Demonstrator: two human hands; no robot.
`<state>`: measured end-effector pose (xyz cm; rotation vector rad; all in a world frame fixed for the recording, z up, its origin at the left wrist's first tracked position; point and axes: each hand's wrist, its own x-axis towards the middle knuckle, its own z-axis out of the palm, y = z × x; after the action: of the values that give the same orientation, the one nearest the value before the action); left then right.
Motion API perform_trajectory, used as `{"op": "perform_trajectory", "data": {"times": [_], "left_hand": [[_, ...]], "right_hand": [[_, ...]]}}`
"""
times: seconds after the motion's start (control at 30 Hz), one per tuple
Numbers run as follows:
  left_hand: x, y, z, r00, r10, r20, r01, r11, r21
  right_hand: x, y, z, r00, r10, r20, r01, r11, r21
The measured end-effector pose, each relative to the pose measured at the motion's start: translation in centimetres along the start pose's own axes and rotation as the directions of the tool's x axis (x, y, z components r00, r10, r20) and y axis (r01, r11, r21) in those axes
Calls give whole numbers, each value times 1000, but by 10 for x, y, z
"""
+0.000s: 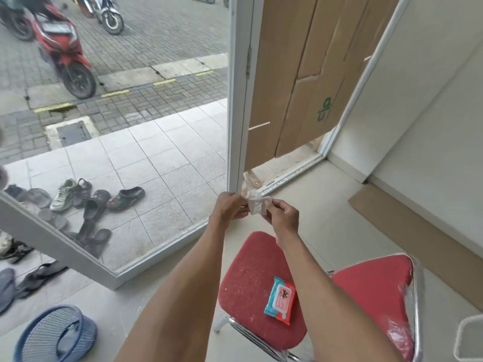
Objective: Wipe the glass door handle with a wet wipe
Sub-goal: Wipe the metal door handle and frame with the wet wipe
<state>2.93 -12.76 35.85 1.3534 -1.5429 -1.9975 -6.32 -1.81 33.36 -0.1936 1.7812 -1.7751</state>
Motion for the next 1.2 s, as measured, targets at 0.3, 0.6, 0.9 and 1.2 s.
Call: {"op": "perform_trajectory", "data": {"times": [0.3, 0.6, 0.9, 1.2], "left_hand": [[-79, 149, -120, 977, 191, -94, -212, 922, -324], [-150, 232, -255, 892, 377, -249, -429, 881, -202], [-203, 240, -384, 856, 341, -389, -456, 852, -258], [-247, 256, -452, 848, 445, -288, -474, 880, -36]], "right_hand": [[-47, -146, 128, 947, -227, 227, 205, 972, 117], [-136, -238, 271, 704, -443, 555, 468, 877, 108], [-187, -265, 379, 685, -456, 568, 450, 878, 163], [-242, -273, 466, 535, -479, 696, 604, 793, 80]]}}
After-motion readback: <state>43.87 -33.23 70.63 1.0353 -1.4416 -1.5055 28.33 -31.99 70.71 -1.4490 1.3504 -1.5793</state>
